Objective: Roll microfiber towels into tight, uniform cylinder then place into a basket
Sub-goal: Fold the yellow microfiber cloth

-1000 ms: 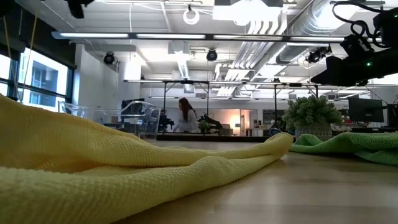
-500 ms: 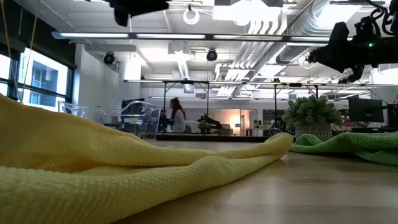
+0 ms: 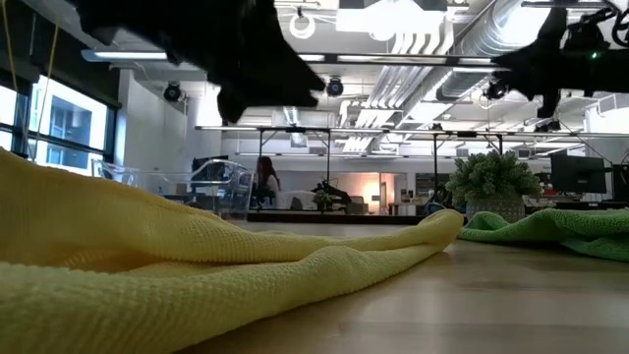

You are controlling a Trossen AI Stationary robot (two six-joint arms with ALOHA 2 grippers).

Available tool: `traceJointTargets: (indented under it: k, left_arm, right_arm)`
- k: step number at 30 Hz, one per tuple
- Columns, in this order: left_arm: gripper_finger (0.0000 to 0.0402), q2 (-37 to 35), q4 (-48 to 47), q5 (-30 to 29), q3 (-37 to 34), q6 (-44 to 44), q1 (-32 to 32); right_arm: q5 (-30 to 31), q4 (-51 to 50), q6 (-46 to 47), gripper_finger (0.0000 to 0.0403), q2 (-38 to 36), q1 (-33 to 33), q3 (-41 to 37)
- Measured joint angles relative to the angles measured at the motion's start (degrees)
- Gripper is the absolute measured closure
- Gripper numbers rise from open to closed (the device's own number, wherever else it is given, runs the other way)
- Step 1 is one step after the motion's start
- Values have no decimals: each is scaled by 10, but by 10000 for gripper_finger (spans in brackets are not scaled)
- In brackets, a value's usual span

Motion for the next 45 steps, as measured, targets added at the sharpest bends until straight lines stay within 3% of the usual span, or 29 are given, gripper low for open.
traceJointTargets:
  k: [6, 18, 31, 38, 45]
  left_arm:
    - [277, 80, 0, 31, 13, -28, 0]
    - [277, 195, -3, 58, 41, -16, 8]
    - [277, 206, -64, 54, 88, 119, 137]
    - [277, 201, -65, 115, 90, 92, 214]
    - [277, 144, -47, 147, 91, 77, 224]
  right_arm:
    - [-17, 75, -6, 277, 0, 14, 0]
    - [-21, 78, -18, 277, 0, 52, 0]
    - [-27, 78, -20, 277, 0, 92, 1]
    - [-27, 78, -15, 277, 0, 113, 1]
    - [-22, 110, -40, 277, 0, 130, 2]
